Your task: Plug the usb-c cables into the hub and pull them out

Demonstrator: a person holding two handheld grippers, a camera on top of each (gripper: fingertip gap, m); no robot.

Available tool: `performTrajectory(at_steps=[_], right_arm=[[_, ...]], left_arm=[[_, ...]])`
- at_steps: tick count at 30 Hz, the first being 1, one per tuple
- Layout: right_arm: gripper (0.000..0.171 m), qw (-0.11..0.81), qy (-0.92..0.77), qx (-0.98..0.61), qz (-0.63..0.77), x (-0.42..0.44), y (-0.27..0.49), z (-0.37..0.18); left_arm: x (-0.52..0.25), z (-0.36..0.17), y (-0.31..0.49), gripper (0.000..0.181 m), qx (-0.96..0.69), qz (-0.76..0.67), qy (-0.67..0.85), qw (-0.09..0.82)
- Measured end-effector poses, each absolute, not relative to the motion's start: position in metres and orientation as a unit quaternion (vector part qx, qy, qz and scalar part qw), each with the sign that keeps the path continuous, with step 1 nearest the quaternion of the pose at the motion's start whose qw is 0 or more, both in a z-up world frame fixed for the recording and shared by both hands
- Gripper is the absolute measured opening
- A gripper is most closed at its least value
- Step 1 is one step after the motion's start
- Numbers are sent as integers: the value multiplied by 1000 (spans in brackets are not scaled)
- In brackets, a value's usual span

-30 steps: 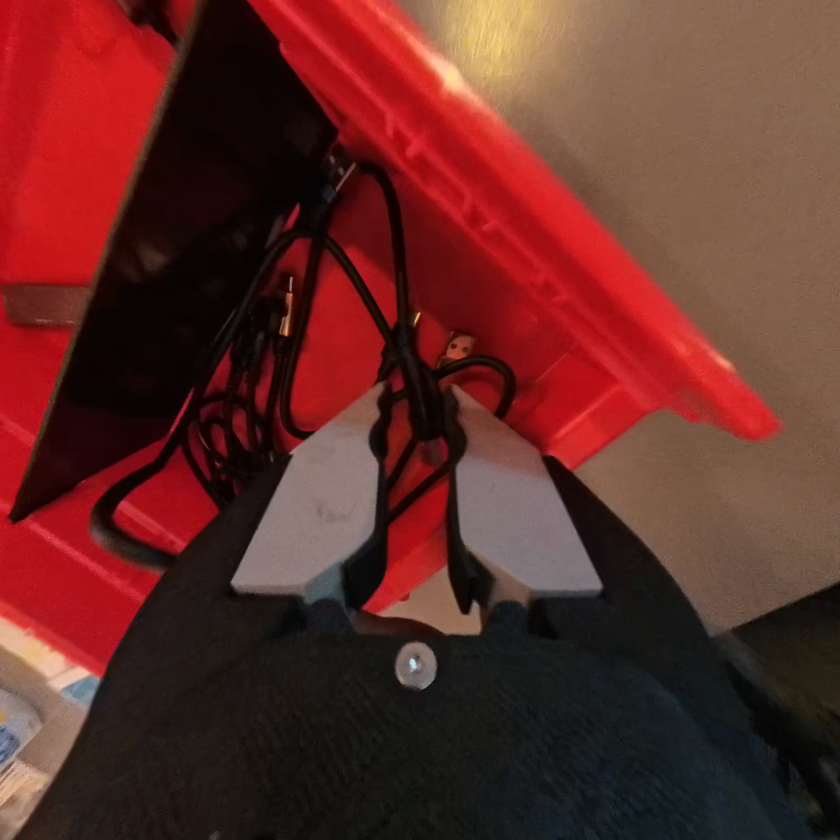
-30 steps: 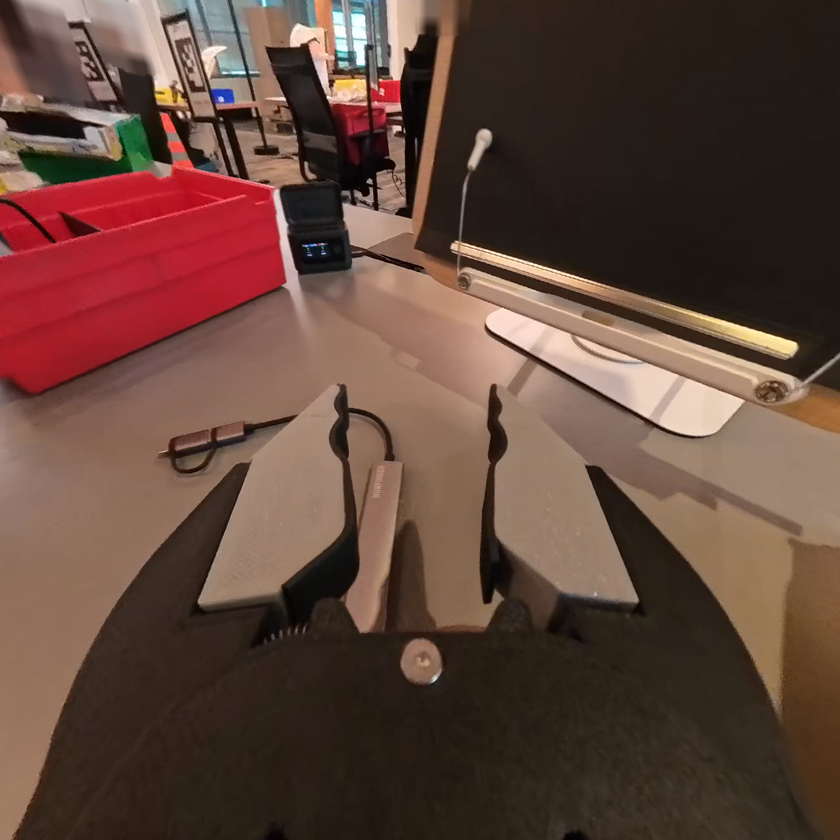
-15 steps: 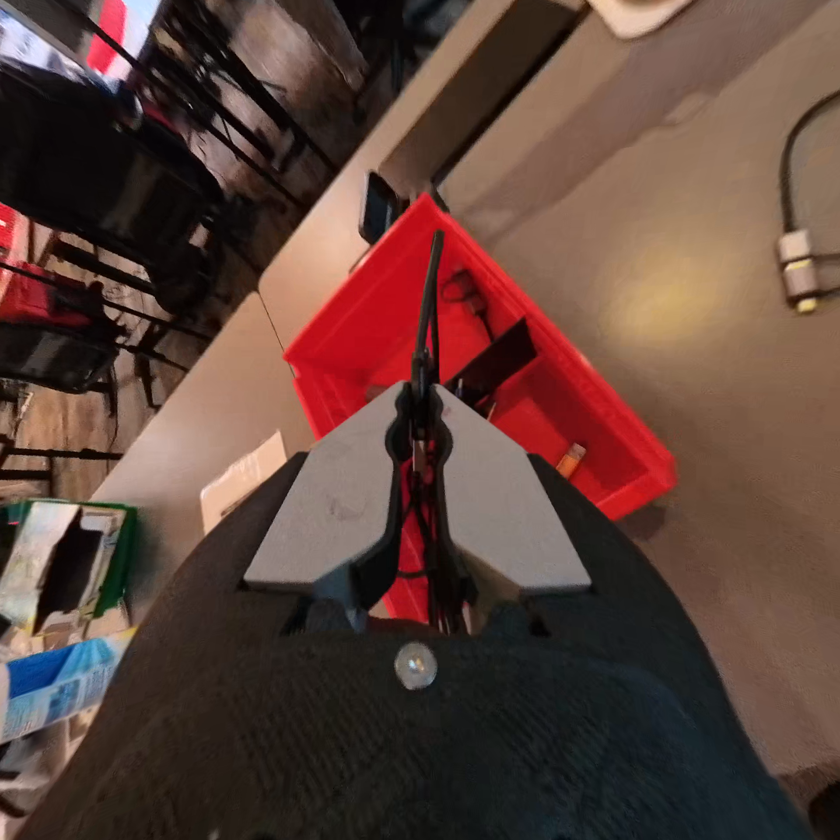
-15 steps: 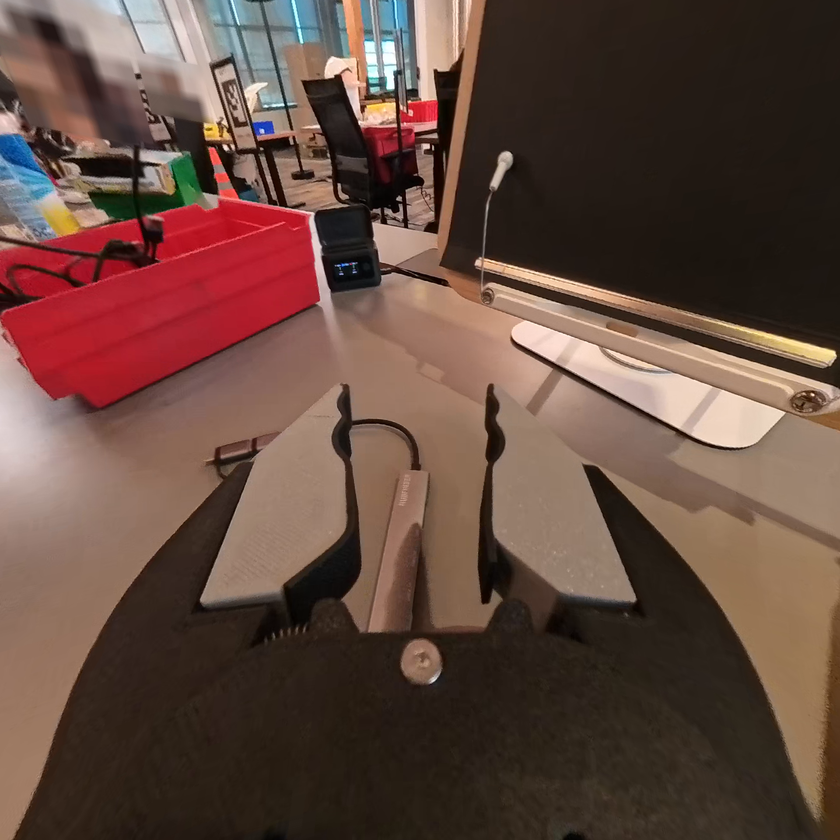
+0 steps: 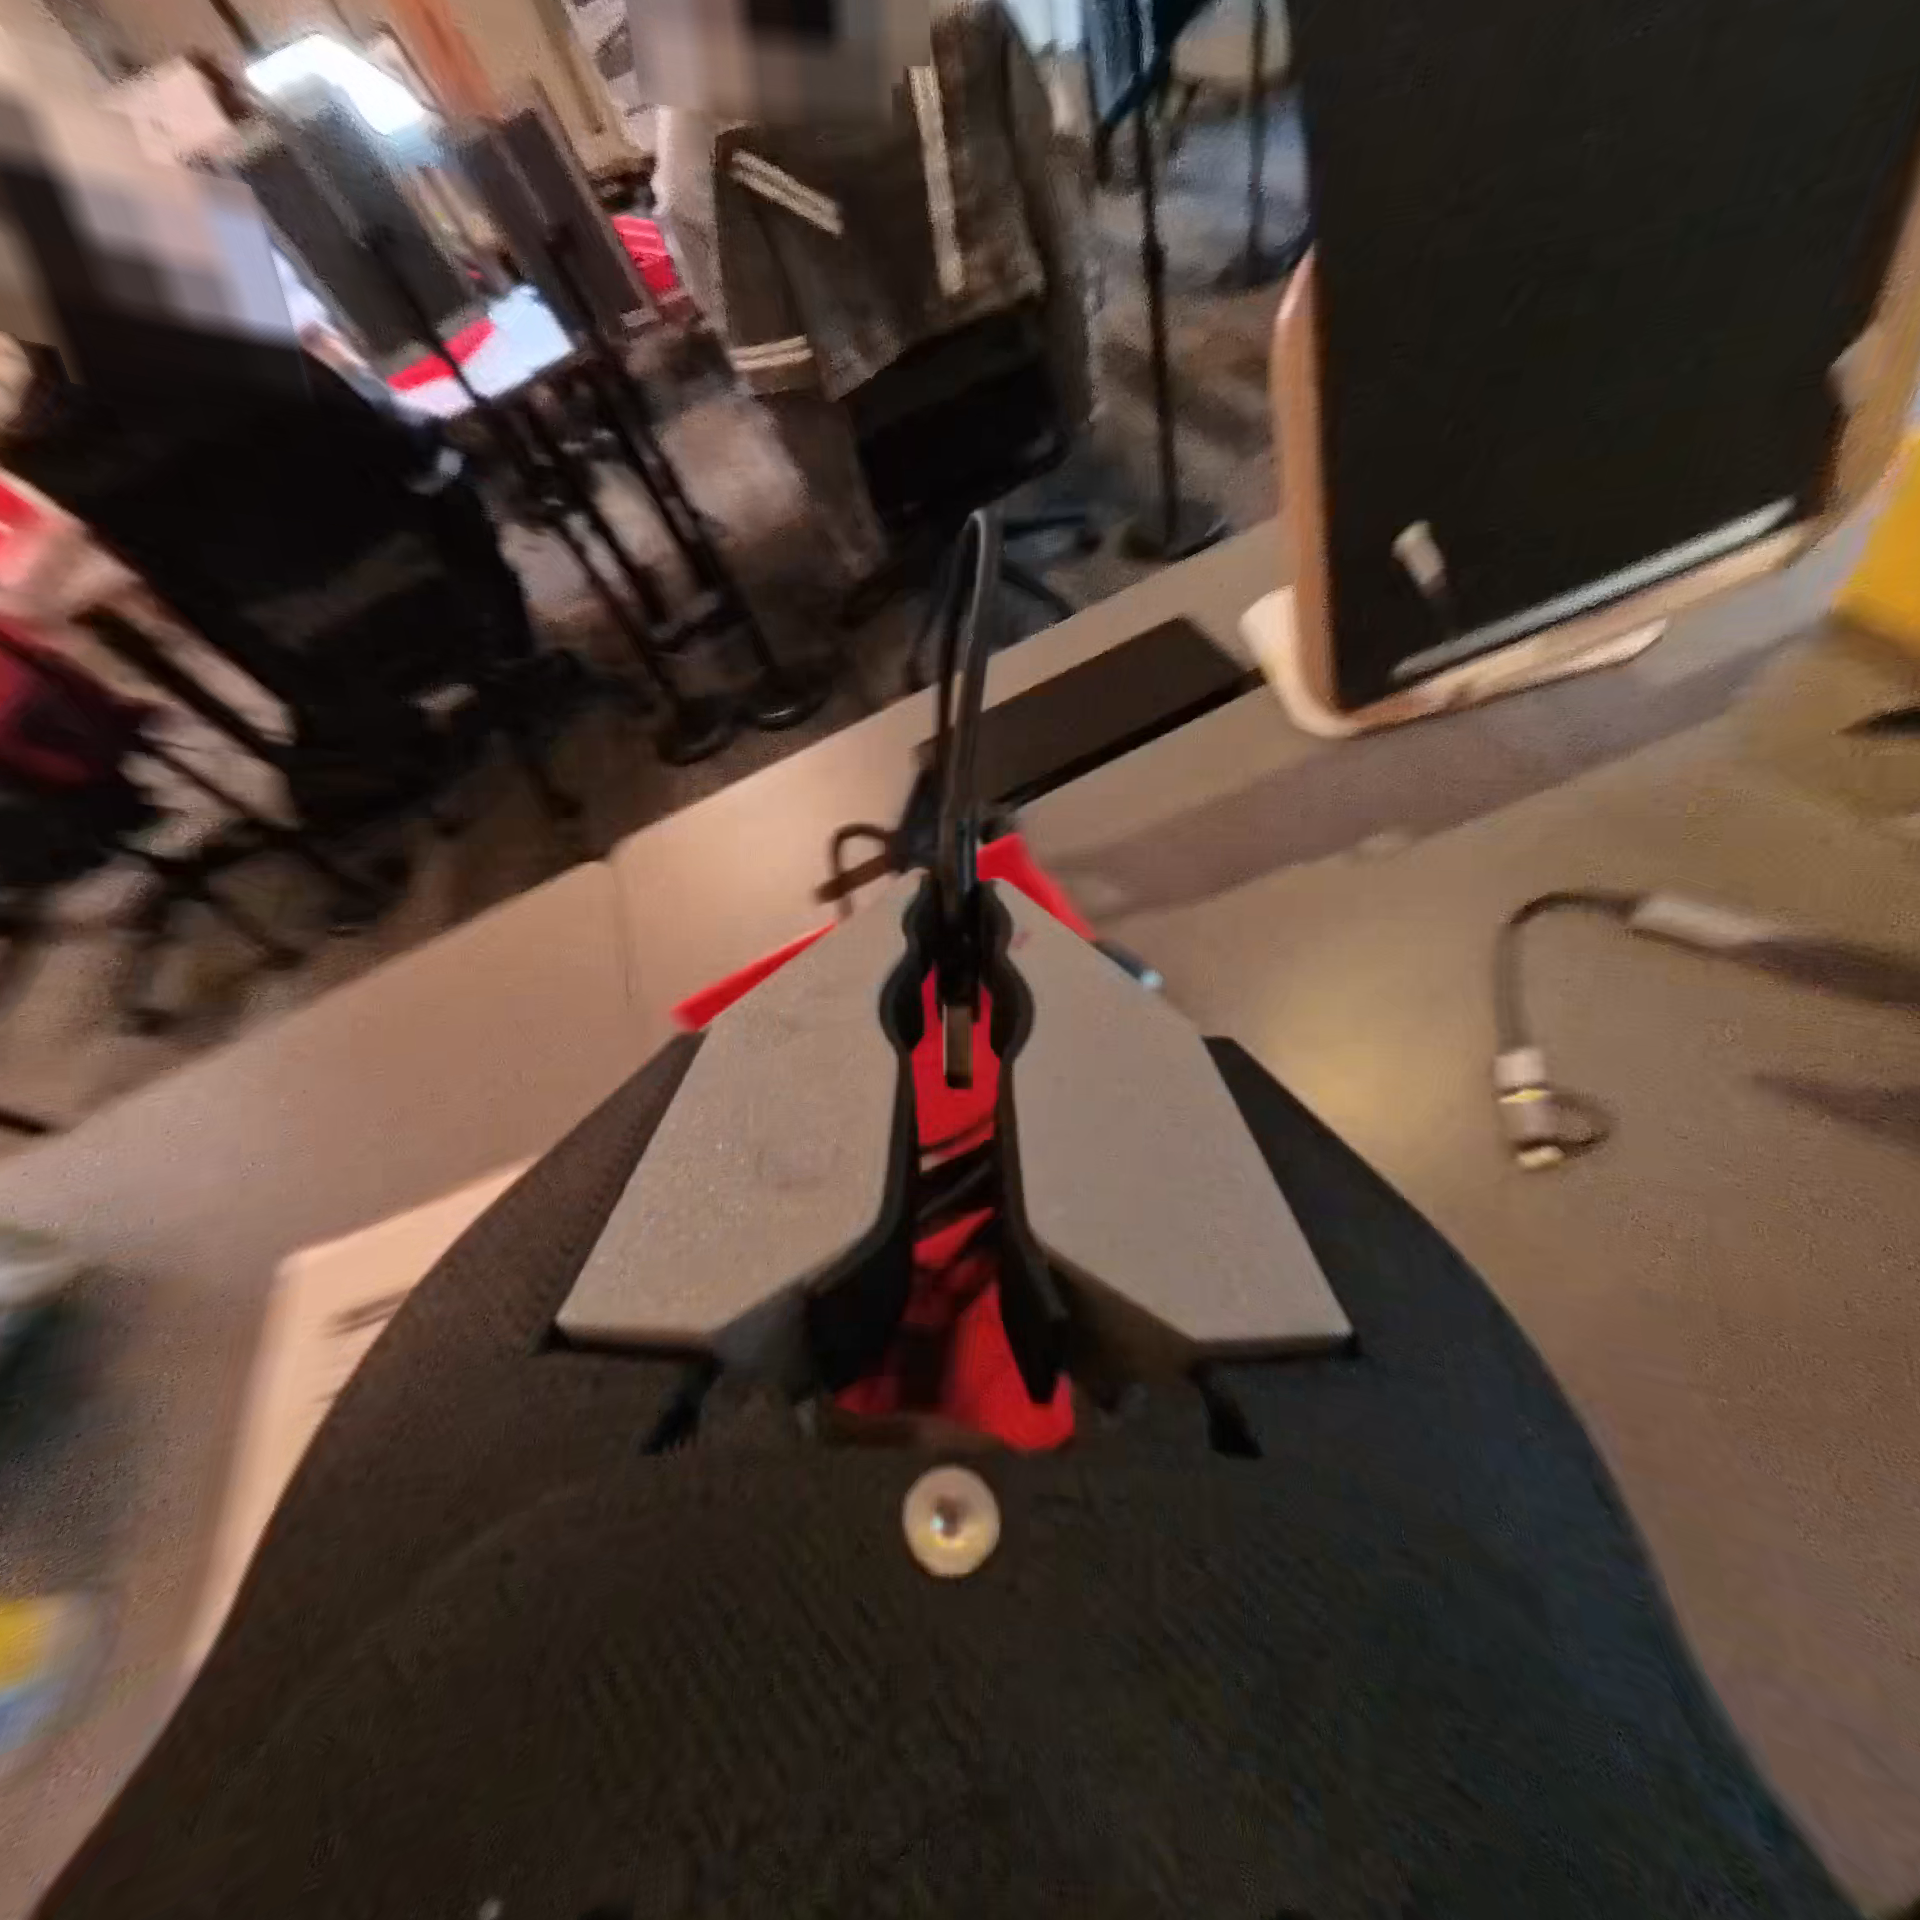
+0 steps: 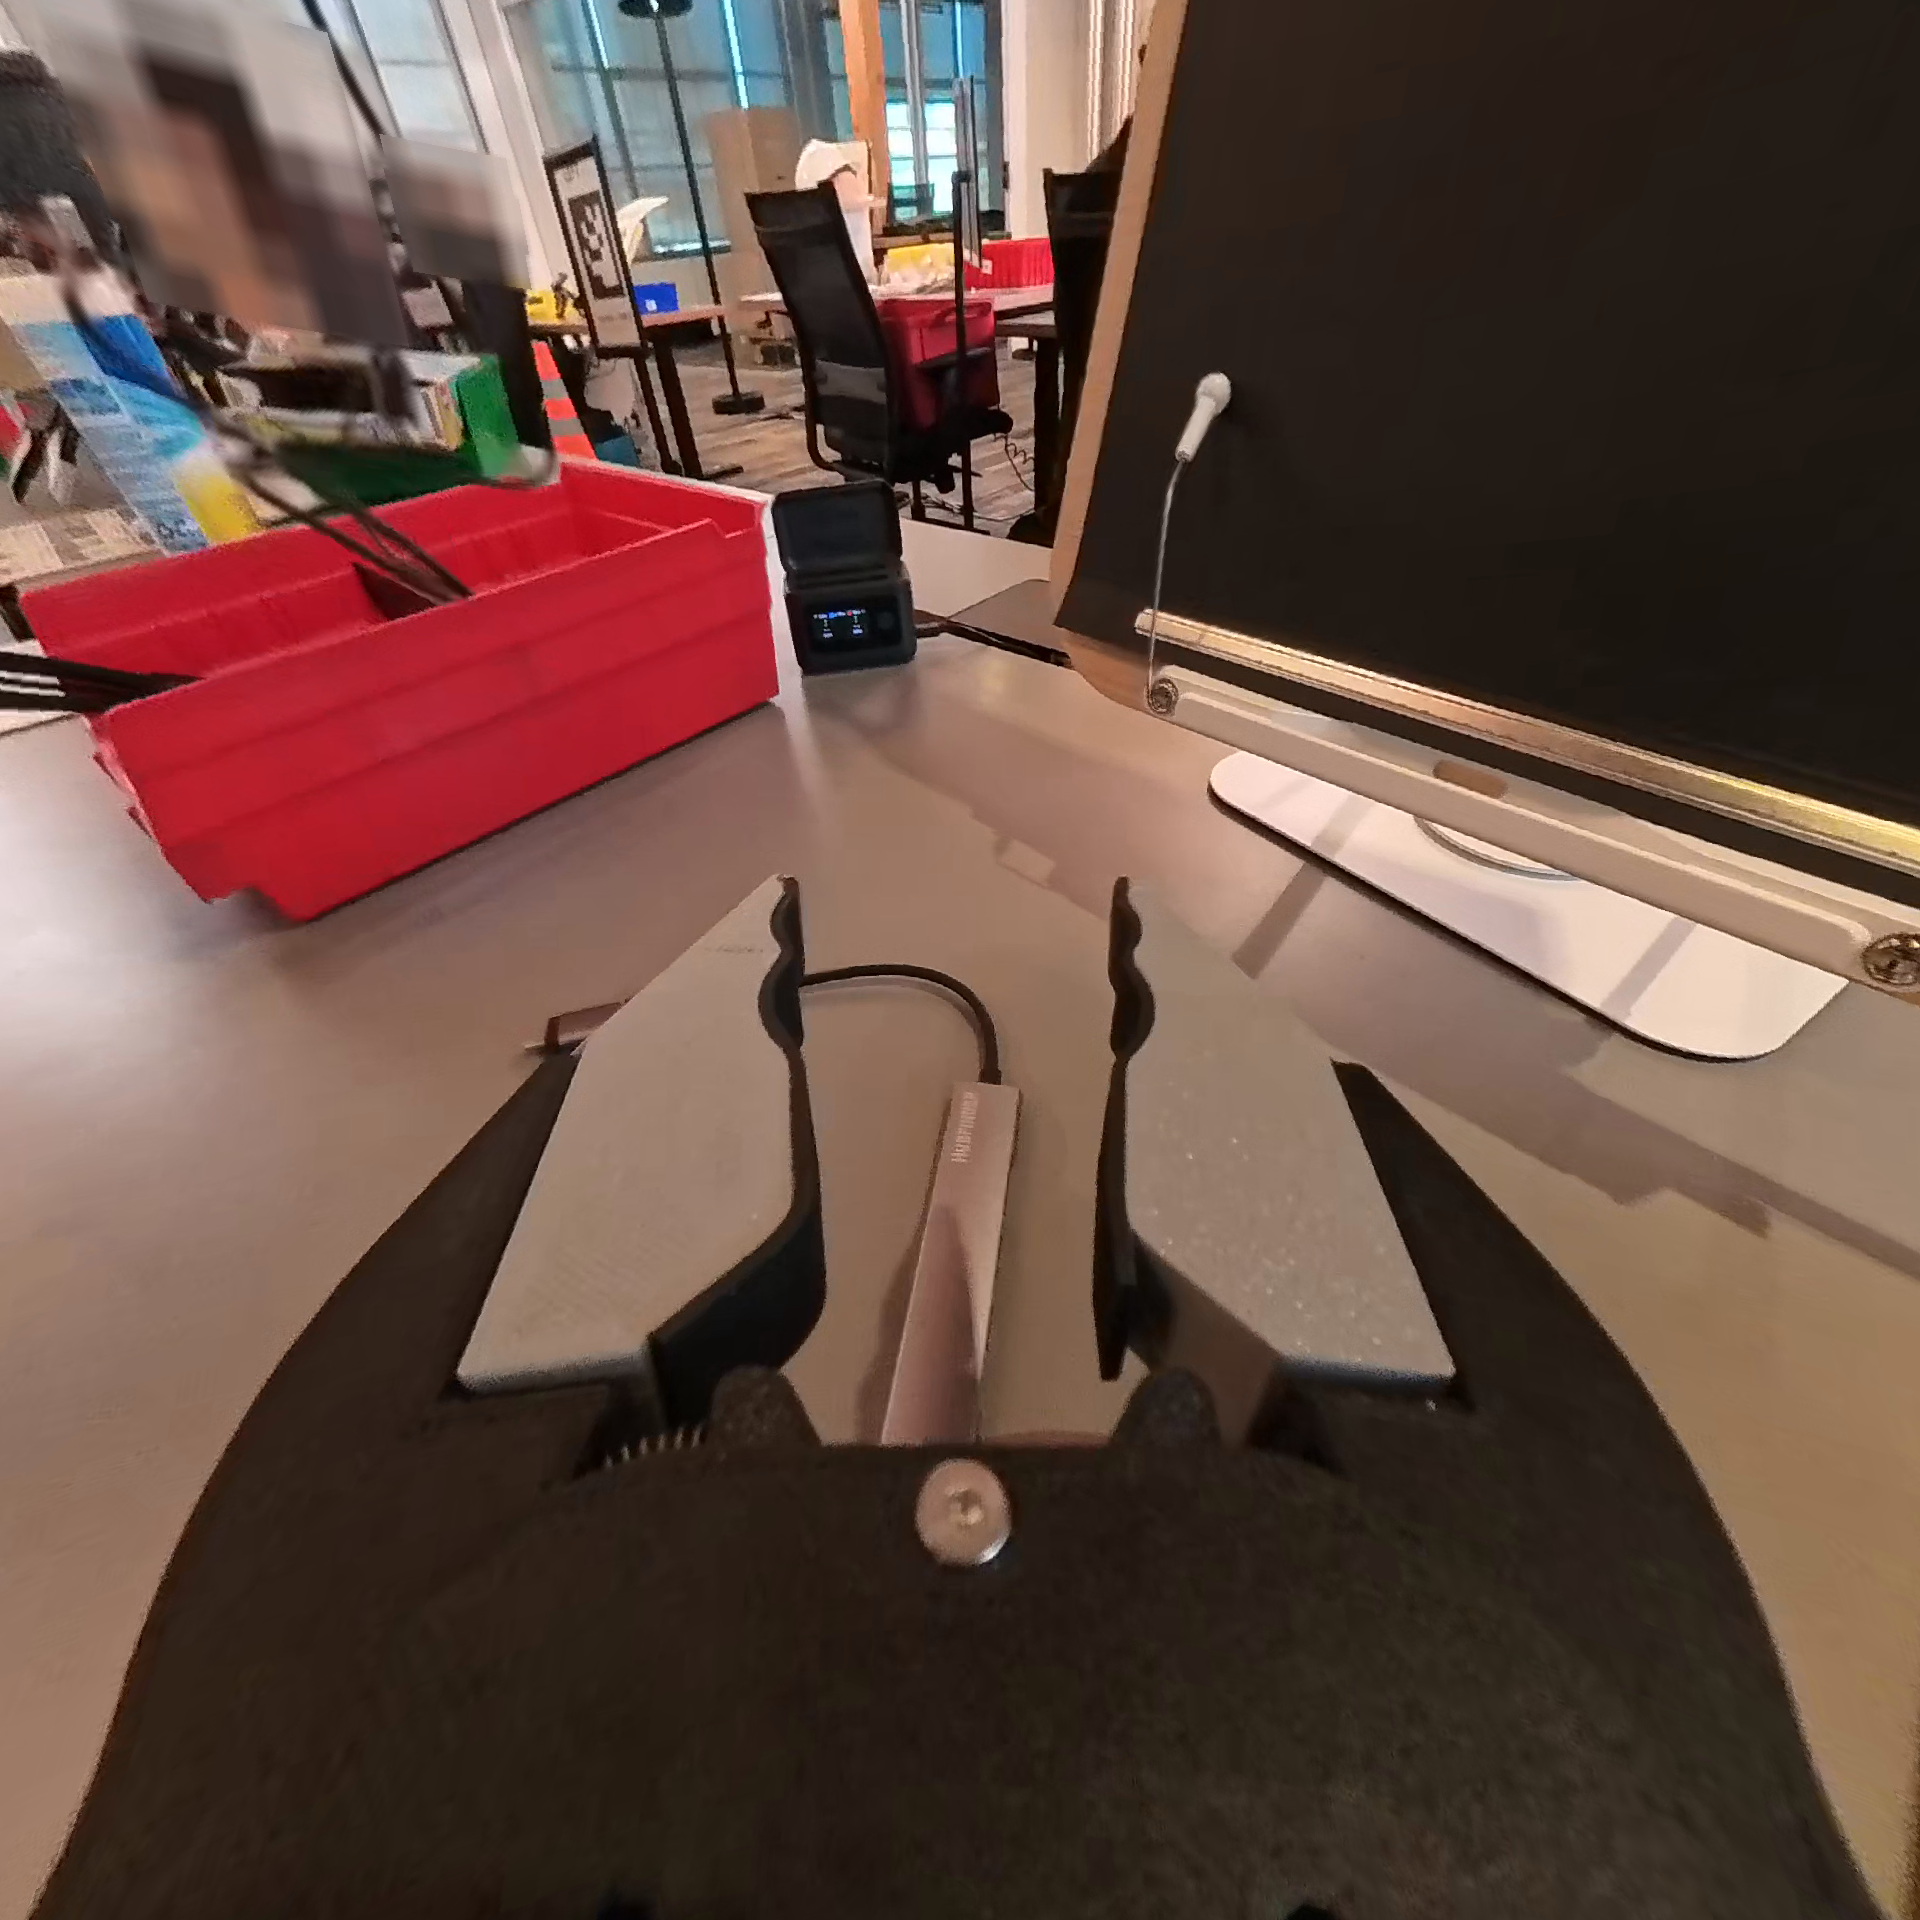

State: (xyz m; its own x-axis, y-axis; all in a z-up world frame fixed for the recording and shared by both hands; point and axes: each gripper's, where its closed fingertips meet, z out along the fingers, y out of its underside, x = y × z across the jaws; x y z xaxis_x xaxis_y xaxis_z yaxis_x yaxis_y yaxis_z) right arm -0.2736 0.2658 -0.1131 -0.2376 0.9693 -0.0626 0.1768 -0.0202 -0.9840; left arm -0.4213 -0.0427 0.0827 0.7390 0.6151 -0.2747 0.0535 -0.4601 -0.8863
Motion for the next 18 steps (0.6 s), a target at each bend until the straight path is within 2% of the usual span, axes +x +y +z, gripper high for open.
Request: performTrajectory(at_steps=[1,2,4,5,6,8,11,12,15,18], right_arm=[[56,380,-589,-485,523,-273,265,-112],[56,381,-589,-484,524,-273,265,-111],[56,384,-589,-480,525,-272,264,-108],[56,385,-588,-478,526,-271,263,-107],[56,386,-589,-477,527,-271,263,-107],[56,384,-591,-476,526,-271,261,-108],[56,380,-598,-474,523,-272,258,-111],[56,381,-600,-474,520,-272,258,-112],[56,383,-604,-473,514,-273,257,-115],[56,379,-608,-473,512,-274,255,-117]], left_arm=[[-423,81,-50,5,-808,341,-185,443],[-417,87,-52,5,-801,330,-186,464],[-395,106,-48,5,-756,177,-213,593],[-385,98,-45,5,-760,116,-210,604],[-381,76,-45,5,-792,104,-198,568],[-380,50,-52,6,-828,150,-170,512],[-370,82,-63,5,-763,88,-190,611],[-380,74,-71,5,-772,109,-207,591],[-423,22,-105,5,-826,244,-260,438],[-444,-2,-117,5,-835,308,-267,370]])
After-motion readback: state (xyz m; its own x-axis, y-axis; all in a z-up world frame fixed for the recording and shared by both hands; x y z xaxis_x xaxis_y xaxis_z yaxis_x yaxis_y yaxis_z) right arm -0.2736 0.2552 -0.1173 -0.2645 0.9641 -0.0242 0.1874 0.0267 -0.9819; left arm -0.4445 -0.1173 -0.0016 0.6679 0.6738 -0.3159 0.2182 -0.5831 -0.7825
